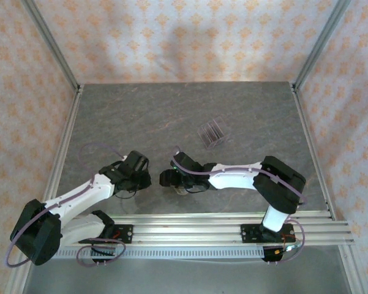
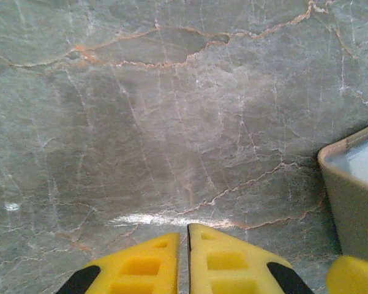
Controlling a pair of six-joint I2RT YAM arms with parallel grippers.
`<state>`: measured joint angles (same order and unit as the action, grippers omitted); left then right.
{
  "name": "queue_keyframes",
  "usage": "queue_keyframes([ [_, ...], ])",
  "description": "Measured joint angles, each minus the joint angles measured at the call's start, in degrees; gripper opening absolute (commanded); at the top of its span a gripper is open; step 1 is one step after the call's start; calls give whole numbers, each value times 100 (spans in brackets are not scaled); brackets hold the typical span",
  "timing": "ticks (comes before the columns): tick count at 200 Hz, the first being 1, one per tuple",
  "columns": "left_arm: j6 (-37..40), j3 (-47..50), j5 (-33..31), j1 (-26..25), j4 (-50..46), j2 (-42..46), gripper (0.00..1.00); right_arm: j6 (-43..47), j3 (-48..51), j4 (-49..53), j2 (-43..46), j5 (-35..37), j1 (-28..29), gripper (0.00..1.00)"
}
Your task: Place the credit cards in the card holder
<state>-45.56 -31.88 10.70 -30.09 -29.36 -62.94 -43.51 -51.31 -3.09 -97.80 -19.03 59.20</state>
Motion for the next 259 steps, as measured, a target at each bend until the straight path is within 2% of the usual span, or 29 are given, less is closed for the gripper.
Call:
queue_keyframes([
  [12,50,-52,68,107,-61,39,13,-24,66,-216,-11,-168,-7,79],
  [48,212,-286,247,437,-245,157,14,-197,295,-949,-181,-671,-118,82],
  [102,409,-485,719,496,-302,48,13,-699,621,-2164,-404,-1228,-396,81],
  [120,442,-485,844,382,-254,-109,13,-822,671,-2282,-411,-1237,-428,80],
  [143,470,-560,761,-33,-162,-485,13,-894,693,-2315,-426,-1222,-442,80],
  [181,358,-697,485,-260,111,-868,10,-1202,883,-2518,-341,-1102,-533,78],
  [224,317,-691,527,-549,802,-1670,9,-1419,1246,-2734,-92,-682,-662,78],
  [259,212,-695,549,-601,1163,-1814,9,-1547,1478,-2990,11,-468,-726,77],
])
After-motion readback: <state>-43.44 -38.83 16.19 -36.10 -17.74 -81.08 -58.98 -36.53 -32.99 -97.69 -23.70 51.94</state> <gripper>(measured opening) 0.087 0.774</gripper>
